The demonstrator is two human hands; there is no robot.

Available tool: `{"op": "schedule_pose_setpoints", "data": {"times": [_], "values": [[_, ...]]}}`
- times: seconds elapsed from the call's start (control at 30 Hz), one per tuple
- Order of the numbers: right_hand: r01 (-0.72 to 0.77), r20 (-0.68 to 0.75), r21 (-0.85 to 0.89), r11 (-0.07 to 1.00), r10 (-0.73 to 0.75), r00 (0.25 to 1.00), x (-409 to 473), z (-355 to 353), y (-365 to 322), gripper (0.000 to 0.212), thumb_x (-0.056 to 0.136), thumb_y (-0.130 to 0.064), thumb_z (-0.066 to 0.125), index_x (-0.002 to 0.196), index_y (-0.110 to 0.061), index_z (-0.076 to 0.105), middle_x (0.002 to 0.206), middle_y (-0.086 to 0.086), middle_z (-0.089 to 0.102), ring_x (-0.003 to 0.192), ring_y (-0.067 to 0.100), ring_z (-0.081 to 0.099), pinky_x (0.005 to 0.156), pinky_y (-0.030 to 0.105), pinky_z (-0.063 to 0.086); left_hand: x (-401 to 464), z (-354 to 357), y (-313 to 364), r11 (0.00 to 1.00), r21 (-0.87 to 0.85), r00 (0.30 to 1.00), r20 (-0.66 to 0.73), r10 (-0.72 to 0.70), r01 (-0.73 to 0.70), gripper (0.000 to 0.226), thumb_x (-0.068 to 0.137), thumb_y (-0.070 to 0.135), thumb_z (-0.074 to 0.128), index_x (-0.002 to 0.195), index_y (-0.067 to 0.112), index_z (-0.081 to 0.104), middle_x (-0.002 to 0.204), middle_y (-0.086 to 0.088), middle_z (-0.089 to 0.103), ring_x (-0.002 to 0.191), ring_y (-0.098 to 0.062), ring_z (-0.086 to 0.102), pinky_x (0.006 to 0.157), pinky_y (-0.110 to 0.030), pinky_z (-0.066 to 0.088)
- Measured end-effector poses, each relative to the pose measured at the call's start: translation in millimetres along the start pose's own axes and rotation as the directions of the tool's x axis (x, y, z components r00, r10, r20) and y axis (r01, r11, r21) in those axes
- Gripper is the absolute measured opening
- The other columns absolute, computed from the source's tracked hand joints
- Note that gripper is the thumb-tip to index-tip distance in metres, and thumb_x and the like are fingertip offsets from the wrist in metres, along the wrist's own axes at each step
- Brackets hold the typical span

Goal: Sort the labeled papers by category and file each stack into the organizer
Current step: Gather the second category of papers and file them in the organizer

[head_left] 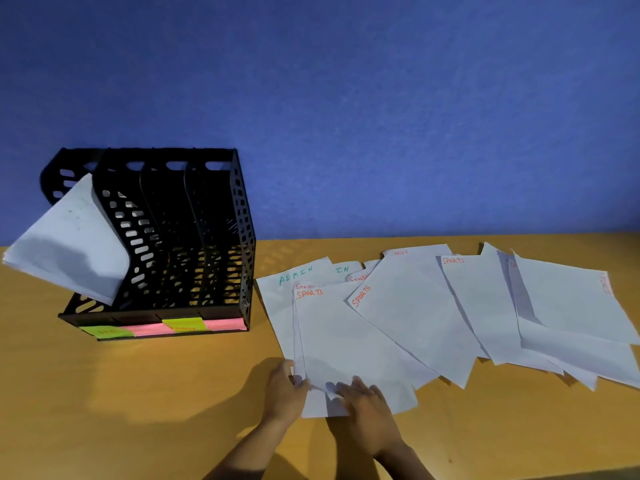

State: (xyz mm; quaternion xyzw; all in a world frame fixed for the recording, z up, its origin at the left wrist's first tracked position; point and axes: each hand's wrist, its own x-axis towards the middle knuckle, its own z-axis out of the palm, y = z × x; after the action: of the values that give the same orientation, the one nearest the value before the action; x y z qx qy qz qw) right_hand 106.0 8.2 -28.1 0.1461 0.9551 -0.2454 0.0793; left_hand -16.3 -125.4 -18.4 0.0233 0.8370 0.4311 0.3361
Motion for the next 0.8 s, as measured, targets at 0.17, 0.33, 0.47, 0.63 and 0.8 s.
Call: {"op": "schedule_pose_setpoints", "data": {"times": [0.17,0.33,0.47,0.63,0.8], "values": [[-0.058,-0.295,0.398,0.916,0.188,0.937,-5,-17,7,0.019,0.101,-0.014,0.052,0.096,-0.017,0.07,0.064,-0.033,0.059,0.056,-0.009,0.055,0.05,0.009,0.035,-3,5,4,0.99,0.094,0.975,-0.186,0.119,-0.103,0.033,0.094,0.022,0.061,0.122,0.007,0.055,0.119,-0.014,0.055,0.085,-0.017,0.056,0.07,-0.025,0.046],[0.076,-0.213,0.493,0.867,0.036,0.976,-26,-38,11,0.022,0.101,-0.039,0.052,0.108,-0.032,0.071,0.083,-0.021,0.072,0.063,-0.004,0.059,0.057,0.018,0.044,-11,13,21,0.913,-0.408,0.999,0.032,0.013,0.001,0.054,0.085,0.063,0.047,0.125,0.027,0.049,0.117,0.0,0.062,0.1,-0.019,0.064,0.07,-0.034,0.057],[0.083,-0.045,0.608,0.79,-0.07,0.997,-43,-42,7,0.025,0.098,-0.048,0.054,0.104,-0.033,0.073,0.1,-0.017,0.073,0.103,0.005,0.065,0.086,0.028,0.053,-4,26,19,0.842,-0.53,0.994,0.084,-0.065,0.1,0.049,0.089,0.034,0.068,0.132,0.026,0.047,0.128,-0.003,0.061,0.115,-0.027,0.059,0.09,-0.044,0.055],[0.055,-0.106,0.676,0.735,0.024,0.994,-49,-61,35,0.02,0.09,-0.051,0.063,0.096,-0.035,0.074,0.106,-0.02,0.072,0.105,-0.003,0.064,0.084,0.014,0.047,-6,34,23,0.933,-0.356,0.998,-0.059,0.035,-0.054,0.033,0.093,0.001,0.056,0.116,0.024,0.055,0.106,0.004,0.068,0.095,-0.013,0.064,0.077,-0.025,0.049],[-0.238,-0.379,0.197,0.951,0.298,0.876,-39,-73,106,0.04,0.088,-0.028,0.071,0.125,-0.014,0.064,0.126,0.009,0.064,0.12,0.027,0.057,0.097,0.033,0.048,-15,28,23,0.95,-0.26,0.98,-0.148,0.136,-0.171,0.037,0.092,-0.004,0.055,0.115,0.025,0.055,0.108,0.007,0.064,0.106,-0.019,0.06,0.092,-0.03,0.044]]}}
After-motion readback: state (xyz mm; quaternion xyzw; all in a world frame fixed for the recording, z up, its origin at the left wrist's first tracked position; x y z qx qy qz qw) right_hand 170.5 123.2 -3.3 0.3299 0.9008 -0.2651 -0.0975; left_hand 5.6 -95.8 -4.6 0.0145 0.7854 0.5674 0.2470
